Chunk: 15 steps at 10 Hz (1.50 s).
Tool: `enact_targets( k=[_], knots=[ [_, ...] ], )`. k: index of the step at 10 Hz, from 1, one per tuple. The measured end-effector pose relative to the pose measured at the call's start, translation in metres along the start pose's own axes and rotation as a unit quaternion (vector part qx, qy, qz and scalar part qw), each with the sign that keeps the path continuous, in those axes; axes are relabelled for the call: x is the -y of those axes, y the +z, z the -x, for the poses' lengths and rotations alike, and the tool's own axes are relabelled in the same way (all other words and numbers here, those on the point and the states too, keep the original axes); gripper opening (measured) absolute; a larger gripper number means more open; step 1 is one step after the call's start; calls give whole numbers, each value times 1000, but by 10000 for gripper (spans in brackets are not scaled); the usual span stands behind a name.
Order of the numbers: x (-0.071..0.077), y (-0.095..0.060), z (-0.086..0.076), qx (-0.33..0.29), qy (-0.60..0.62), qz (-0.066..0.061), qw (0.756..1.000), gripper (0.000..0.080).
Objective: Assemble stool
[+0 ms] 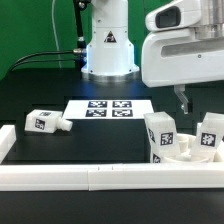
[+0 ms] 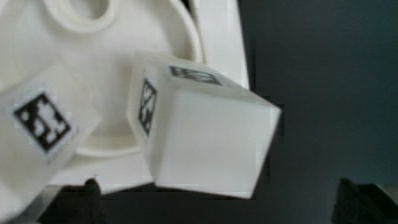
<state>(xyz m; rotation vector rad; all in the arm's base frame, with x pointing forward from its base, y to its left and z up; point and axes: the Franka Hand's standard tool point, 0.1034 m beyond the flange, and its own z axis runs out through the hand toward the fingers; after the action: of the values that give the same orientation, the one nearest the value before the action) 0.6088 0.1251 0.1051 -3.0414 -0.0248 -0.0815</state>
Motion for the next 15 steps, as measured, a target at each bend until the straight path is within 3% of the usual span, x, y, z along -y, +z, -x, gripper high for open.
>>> enact_targets(
  k=[2,7,8,10,11,14,15],
  knots=[
    [6,5,5,40,-133,6,990,649],
    [-5,6,4,39,-287,18,957,649],
    [-6,12,6,53,-394,33,917,649],
    [-2,27,12,71,-486,53,870,649],
    [-4,35,14,81,-531,55,841,649],
    [-7,36,14,81,-513,57,853,626],
    [-7,37,14,80,-490,59,866,454]
  ],
)
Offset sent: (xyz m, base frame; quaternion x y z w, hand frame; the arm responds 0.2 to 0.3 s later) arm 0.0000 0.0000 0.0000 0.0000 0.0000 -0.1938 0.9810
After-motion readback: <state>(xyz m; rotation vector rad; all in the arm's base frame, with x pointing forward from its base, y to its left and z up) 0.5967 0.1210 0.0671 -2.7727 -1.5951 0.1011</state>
